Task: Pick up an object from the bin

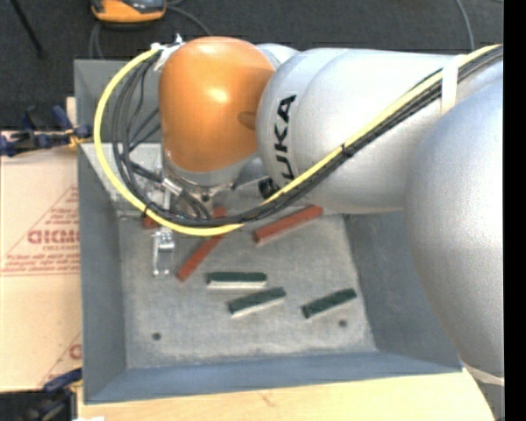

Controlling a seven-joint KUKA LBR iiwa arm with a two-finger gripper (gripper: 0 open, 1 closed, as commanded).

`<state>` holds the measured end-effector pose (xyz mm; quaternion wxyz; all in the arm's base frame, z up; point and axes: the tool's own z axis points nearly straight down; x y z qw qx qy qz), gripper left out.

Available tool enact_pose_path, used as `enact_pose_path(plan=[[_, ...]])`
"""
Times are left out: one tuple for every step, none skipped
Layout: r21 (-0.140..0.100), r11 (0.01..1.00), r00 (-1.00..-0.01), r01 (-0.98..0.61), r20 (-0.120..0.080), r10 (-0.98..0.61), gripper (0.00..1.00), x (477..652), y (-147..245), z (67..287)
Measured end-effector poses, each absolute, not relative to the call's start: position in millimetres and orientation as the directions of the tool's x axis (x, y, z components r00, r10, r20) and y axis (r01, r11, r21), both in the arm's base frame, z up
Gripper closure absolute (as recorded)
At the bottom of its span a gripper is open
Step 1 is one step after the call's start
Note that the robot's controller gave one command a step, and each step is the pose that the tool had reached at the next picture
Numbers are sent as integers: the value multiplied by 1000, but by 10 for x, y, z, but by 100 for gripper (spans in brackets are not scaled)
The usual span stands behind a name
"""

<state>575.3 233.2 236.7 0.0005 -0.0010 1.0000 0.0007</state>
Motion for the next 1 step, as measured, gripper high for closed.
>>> enact_pose_path(plan=[[2, 1000, -1000, 0, -4, 0, 0, 5763, 2328, 2379]])
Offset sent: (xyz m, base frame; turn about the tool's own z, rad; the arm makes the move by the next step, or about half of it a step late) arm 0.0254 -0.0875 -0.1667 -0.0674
